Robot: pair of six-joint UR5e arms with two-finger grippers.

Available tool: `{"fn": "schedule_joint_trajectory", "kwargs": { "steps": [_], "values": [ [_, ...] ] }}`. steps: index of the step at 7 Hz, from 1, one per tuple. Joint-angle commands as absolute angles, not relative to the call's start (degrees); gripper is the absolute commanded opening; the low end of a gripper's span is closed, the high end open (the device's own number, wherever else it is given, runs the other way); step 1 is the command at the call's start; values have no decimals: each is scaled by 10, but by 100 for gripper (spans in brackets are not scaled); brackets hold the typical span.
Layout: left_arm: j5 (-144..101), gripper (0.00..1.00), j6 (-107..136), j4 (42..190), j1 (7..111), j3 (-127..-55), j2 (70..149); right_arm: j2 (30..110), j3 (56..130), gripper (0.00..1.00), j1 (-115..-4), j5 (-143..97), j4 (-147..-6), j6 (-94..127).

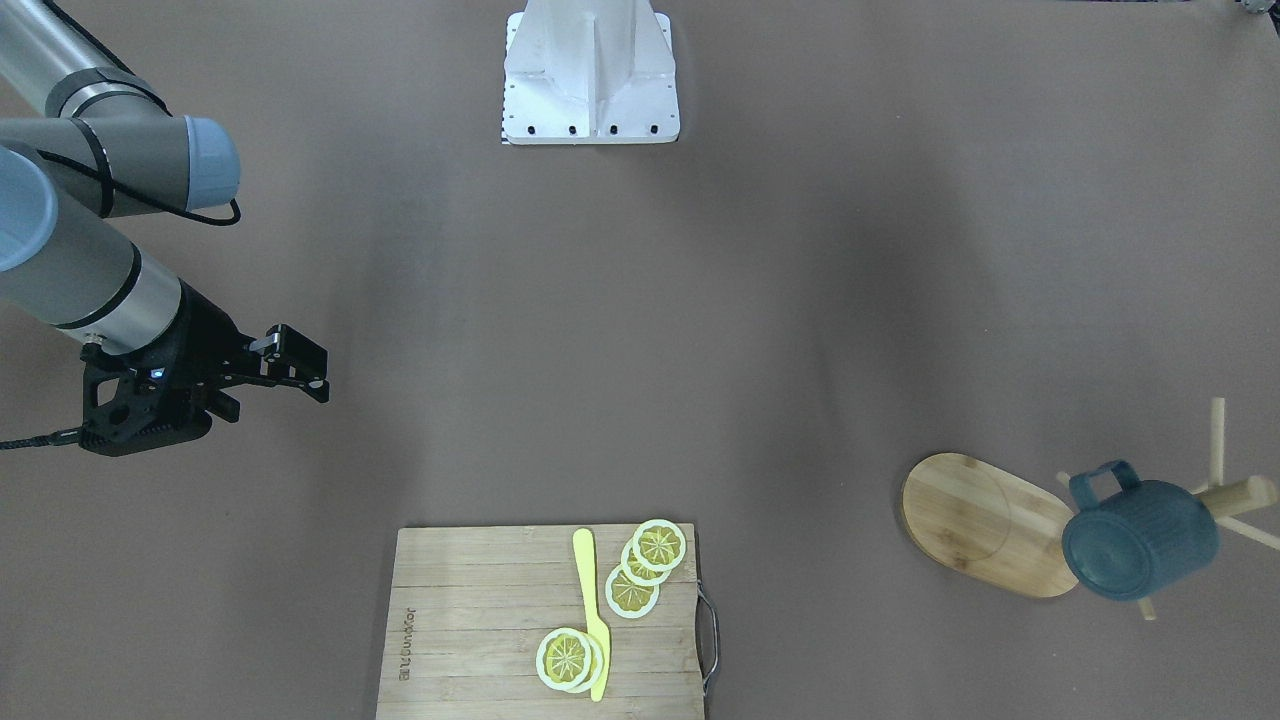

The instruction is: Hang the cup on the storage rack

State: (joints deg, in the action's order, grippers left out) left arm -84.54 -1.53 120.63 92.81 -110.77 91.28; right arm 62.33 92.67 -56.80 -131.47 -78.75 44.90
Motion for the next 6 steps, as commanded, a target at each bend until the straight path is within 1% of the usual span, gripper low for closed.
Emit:
{"fn": "schedule_joint_trajectory", "kwargs": {
  "steps": [1,2,3,5,6],
  "values": [
    [-1008,98,-50,1044,947,-1080,921,628,923,99,-574,-1314,-788,446],
    [-1103,98,-50,969,947,-1045,940,629,920,99,-602,-1321,-799,441],
    [-1167,98,-49,937,941,-1011,954,647,919,99,-634,-1338,-800,438],
    [-1177,98,-45,933,911,-977,955,702,925,99,-709,-1384,-820,364],
    [-1179,98,-41,932,910,-974,954,725,927,100,-722,-1369,-883,276]
  ]
}}
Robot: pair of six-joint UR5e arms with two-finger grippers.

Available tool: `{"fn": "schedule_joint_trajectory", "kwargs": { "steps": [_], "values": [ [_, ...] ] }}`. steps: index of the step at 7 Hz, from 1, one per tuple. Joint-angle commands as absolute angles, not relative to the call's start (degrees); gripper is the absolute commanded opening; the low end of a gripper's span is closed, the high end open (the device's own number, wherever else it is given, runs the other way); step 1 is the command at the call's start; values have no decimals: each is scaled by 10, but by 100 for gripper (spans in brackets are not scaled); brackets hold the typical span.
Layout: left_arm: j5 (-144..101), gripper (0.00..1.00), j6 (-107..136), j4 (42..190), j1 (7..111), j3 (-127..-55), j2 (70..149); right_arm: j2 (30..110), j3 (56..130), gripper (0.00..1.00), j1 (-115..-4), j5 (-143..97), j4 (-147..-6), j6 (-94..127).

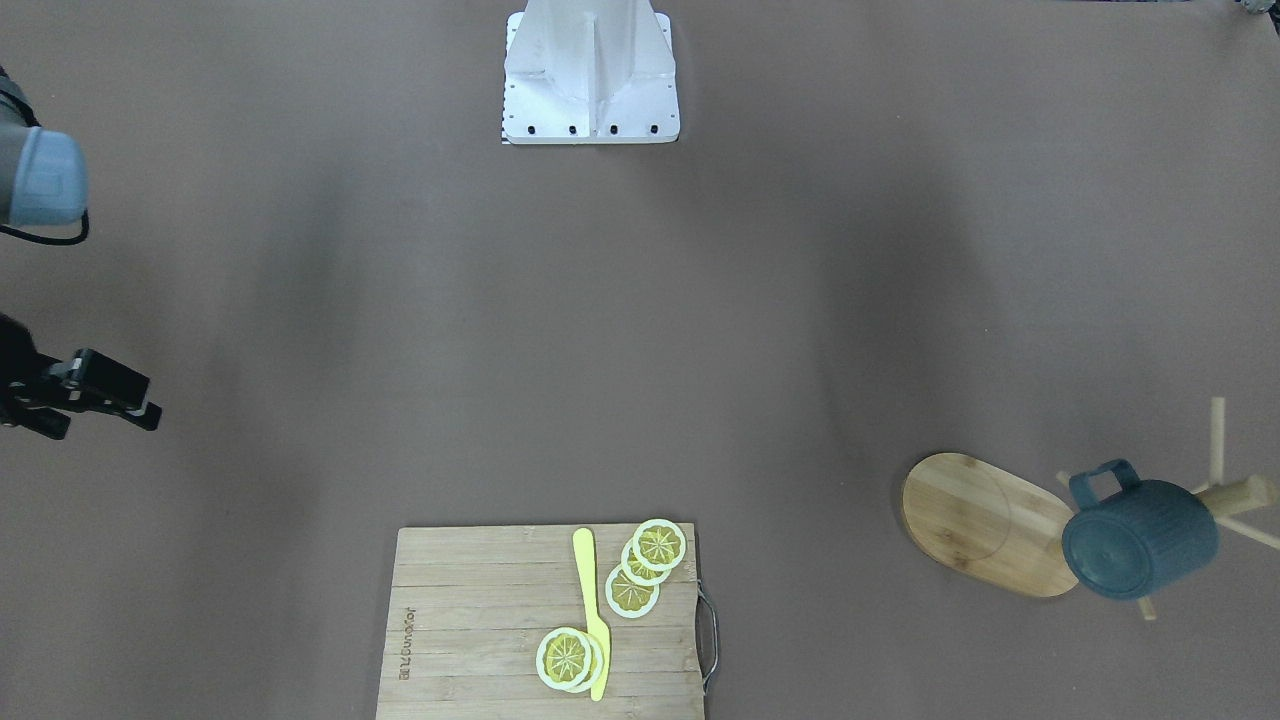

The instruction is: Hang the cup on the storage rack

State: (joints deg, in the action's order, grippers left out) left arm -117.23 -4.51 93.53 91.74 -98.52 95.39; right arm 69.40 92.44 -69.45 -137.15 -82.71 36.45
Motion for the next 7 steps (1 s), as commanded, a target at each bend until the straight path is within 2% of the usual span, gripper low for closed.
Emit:
{"fn": "schedule_joint_trajectory", "kwargs": {
  "steps": [1,3,7],
  "values": [
    [-1198,98,-20,911,910,-975,957,746,928,100,-738,-1299,-953,157],
    [-1218,98,-11,908,908,-975,951,792,924,100,-789,-1281,-993,47],
    [-1372,98,-1,889,908,-940,947,892,931,100,-897,-1401,-983,37]
  ]
}}
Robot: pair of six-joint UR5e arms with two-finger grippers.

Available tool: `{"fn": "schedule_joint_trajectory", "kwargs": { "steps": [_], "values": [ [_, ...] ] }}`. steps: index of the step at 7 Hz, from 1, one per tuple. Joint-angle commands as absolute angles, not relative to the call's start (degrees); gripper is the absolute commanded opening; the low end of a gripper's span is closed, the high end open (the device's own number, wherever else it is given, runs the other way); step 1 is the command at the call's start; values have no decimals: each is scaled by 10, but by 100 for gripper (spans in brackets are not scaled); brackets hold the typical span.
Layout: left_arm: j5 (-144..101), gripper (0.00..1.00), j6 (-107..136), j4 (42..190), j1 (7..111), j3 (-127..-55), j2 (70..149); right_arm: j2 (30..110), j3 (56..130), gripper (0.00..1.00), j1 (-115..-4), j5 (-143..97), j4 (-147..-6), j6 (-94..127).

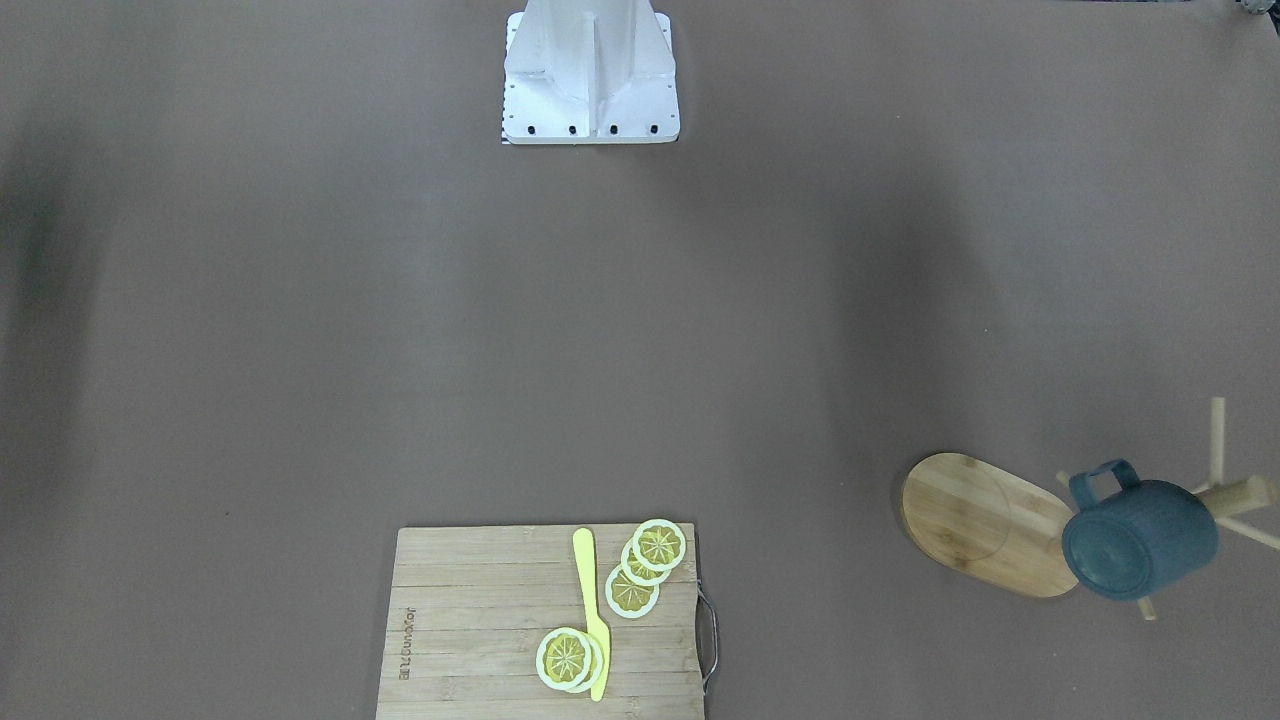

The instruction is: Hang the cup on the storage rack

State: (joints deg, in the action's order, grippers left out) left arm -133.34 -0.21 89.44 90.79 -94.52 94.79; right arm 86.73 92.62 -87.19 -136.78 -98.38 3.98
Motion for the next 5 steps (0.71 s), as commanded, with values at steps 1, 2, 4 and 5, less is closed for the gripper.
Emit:
{"fn": "schedule_joint_trajectory", "kwargs": {
  "steps": [1,2,4,5],
  "values": [
    [-1372,98,-1,887,908,-937,947,910,936,100,-904,-1408,-983,25],
    [-1372,98,-1,887,909,-936,946,918,941,100,-906,-1408,-983,22],
    [-1372,98,-1,888,909,-938,938,910,945,100,-906,-1401,-983,31],
    [-1372,98,-1,888,909,-936,938,904,945,100,-906,-1396,-983,33]
  ]
}}
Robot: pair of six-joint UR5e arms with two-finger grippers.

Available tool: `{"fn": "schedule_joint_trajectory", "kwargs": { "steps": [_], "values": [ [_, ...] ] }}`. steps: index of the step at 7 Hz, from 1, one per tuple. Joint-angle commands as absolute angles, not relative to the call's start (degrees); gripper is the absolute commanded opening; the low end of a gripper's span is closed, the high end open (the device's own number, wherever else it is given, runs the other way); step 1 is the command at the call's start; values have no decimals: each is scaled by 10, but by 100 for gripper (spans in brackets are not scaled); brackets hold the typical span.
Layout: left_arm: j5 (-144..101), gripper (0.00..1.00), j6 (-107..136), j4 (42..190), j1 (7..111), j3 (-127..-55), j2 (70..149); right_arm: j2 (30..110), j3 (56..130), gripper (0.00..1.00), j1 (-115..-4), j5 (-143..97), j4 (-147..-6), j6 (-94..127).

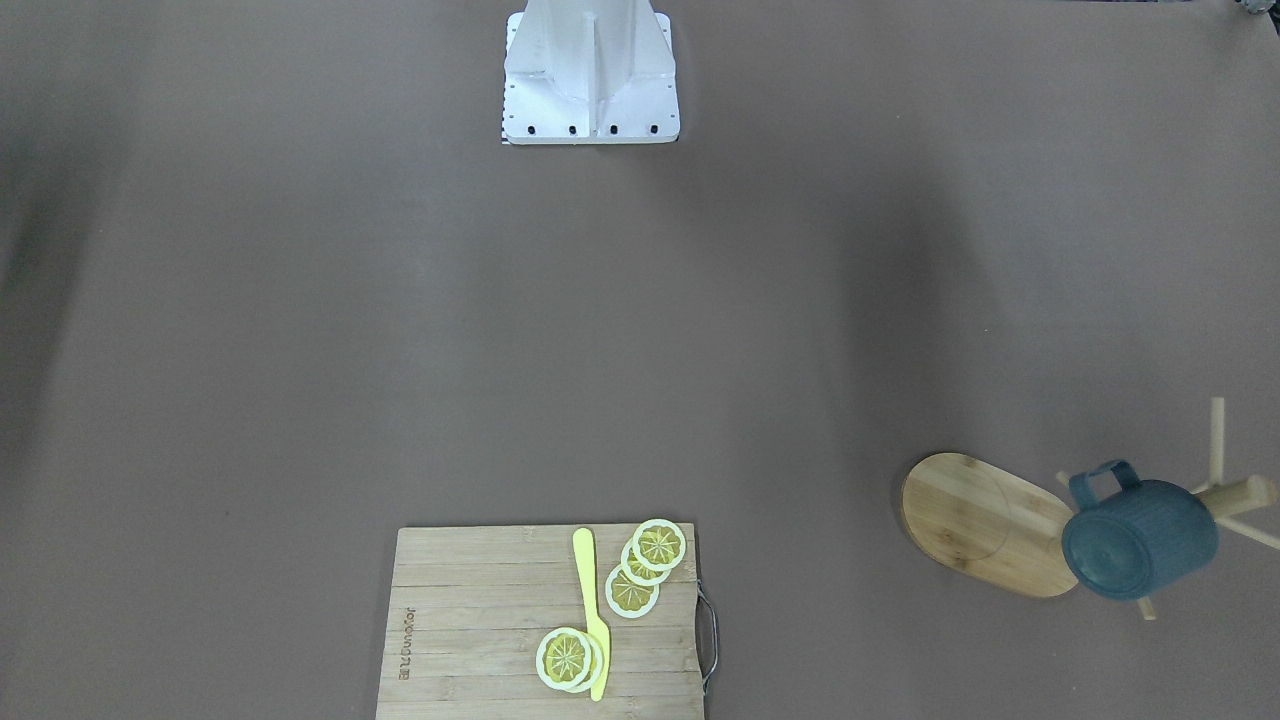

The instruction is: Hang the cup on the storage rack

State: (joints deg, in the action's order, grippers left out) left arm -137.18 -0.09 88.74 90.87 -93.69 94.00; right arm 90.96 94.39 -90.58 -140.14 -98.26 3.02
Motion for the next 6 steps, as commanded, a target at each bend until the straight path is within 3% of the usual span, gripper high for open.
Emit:
{"fn": "schedule_joint_trajectory", "kwargs": {
  "steps": [1,6],
  "values": [
    [-1372,98,-1,888,909,-936,938,904,944,100,-906,-1390,-983,33],
    [-1372,98,-2,888,909,-936,938,906,945,100,-907,-1383,-983,31]
  ]
}}
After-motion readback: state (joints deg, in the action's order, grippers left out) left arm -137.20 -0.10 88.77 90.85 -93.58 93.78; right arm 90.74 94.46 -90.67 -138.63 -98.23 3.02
